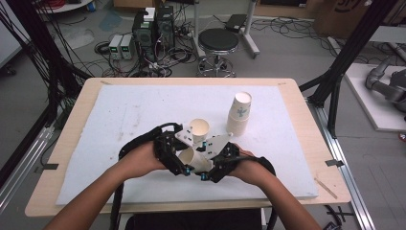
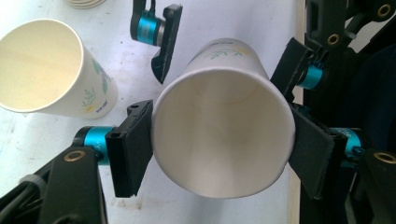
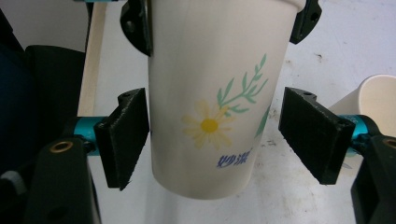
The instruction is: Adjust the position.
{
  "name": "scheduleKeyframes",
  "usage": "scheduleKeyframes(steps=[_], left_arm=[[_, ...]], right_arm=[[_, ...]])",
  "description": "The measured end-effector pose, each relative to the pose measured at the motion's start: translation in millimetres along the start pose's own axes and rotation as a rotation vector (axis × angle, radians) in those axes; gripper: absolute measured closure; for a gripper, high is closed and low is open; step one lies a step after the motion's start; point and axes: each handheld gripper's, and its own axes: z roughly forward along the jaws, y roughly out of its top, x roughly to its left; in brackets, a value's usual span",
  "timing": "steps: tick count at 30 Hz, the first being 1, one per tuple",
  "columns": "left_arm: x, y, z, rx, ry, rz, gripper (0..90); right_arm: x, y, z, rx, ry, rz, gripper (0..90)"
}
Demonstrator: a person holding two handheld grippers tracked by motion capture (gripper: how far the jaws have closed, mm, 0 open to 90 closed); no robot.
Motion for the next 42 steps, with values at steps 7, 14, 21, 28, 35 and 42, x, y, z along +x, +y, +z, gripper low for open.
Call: scheduleKeyframes(steps=[7,14,21,28,35,42], left_arm=[[-1.9,2.0,1.8,0.005,0.008,0.002,29.3],[-3.0,1.7,2.0,-0.016,0.026,-0.008,29.3],[-1.9,-3.1,5.7,-0.052,0.028,-0.030,28.4],[2.5,-11.2,-1.5,-0.183,0.028,-0.054,17.4],[4.0,-21.7,-13.8,-0.298,0.008,-0.063,17.4],[6.5,-41.0,-19.7,-0.439,0.024,-0.140,17.7]], right_arm=[[1.3,0.5,5.1,0.022,0.026,-0.009,33.3],[1.3,0.3,7.3,0.020,0.011,-0.001,34.8],[1.4,-1.5,10.5,0.033,0.013,0.025,35.8],[-0.1,-4.1,6.5,0.026,0.020,0.036,36.4],[-4.6,-11.1,-2.3,0.007,0.017,0.072,36.4],[-7.5,-24.1,-14.2,-0.041,-0.010,0.128,36.3]])
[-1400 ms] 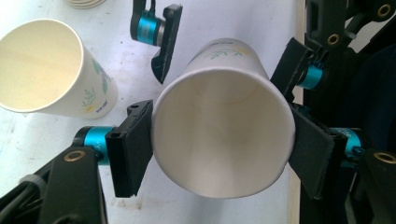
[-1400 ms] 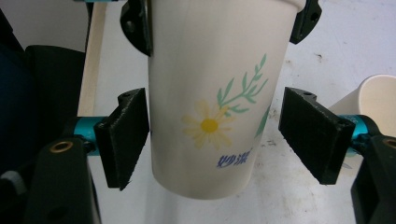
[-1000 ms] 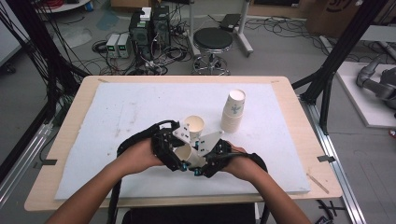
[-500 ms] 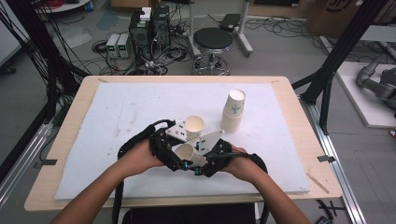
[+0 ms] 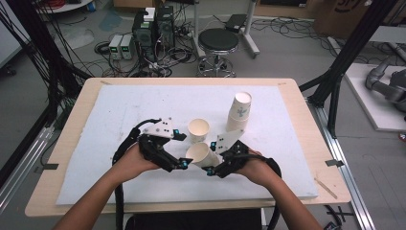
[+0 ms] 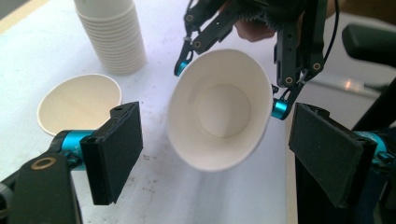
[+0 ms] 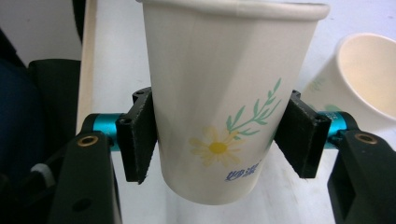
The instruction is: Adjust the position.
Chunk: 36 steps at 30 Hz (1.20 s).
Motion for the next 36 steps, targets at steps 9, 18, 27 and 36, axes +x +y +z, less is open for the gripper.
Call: scheduleKeyframes(steps=[9,18,27,36], left_arm=[[10.2,-38.8,-10.9,-0.185,0.102,-0.124,17.6],[17.3,-76.2,-18.0,-0.319,0.227,-0.184,17.6],[18.4,-98.6,-19.6,-0.408,0.296,-0.168,17.8],[22.0,-108.4,-25.2,-0.426,0.374,-0.129,17.5]], right_arm=[[-2.3,-30.3,-17.5,-0.110,-0.067,0.068,35.6],[-1.7,-62.6,-34.1,-0.279,-0.143,0.149,34.7],[-1.2,-84.2,-41.7,-0.354,-0.214,0.199,34.0],[1.8,-98.5,-50.8,-0.437,-0.258,0.246,34.1]])
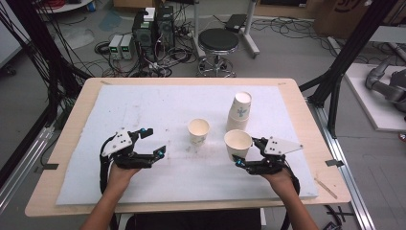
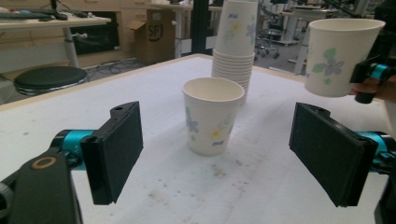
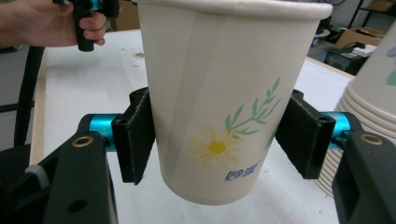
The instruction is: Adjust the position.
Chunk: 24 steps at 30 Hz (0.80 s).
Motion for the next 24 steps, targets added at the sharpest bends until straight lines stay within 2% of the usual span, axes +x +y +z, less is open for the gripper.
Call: scheduleKeyframes(steps=[3,13,24], left_arm=[[4.3,-2.1,-2.8,-0.005,0.016,-0.004,17.5],[13.1,-8.2,-8.0,-0.009,0.053,-0.041,17.2],[14.0,-7.7,-13.0,-0.029,0.080,-0.054,16.9]], right_arm=[[-0.1,-1.6,-2.1,-0.011,-0.001,0.017,34.1],[-3.8,-3.6,-0.9,-0.030,-0.018,0.030,34.0],[-2.4,-3.8,1.0,-0.032,-0.019,0.041,33.5]])
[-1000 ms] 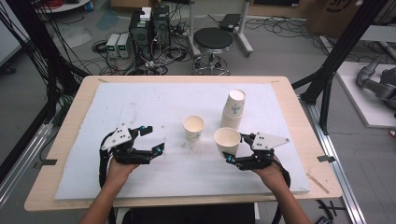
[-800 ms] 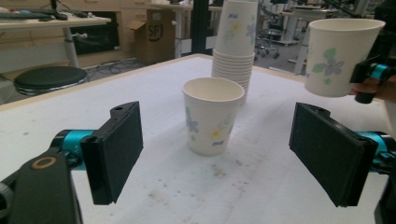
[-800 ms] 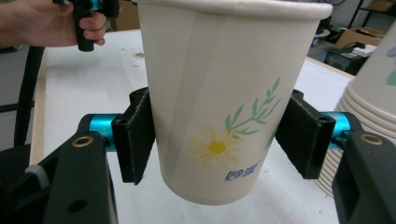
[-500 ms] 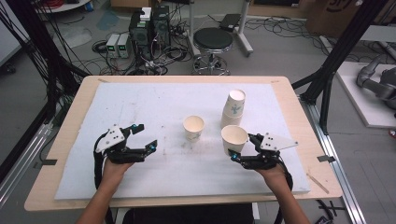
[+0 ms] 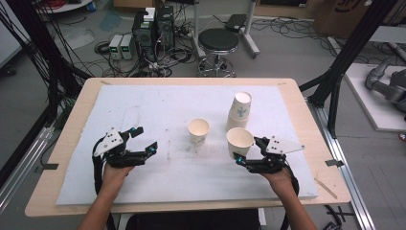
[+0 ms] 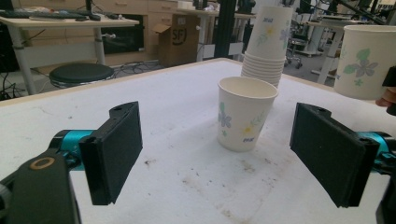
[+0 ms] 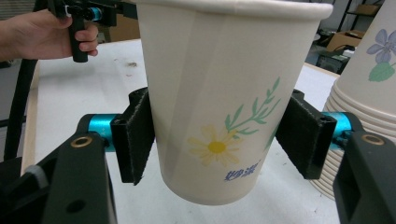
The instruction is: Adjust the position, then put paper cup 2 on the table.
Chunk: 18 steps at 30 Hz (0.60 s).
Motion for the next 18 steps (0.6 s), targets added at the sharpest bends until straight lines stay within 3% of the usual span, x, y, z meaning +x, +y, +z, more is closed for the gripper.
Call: scheduleKeyframes(steps=[18], left_arm=[[-0.2,-1.1,0.0,0.007,0.001,-0.013,16.9]], right_arm=[[7.3,-7.4,27.5,0.021,0.027,0.019,33.6]])
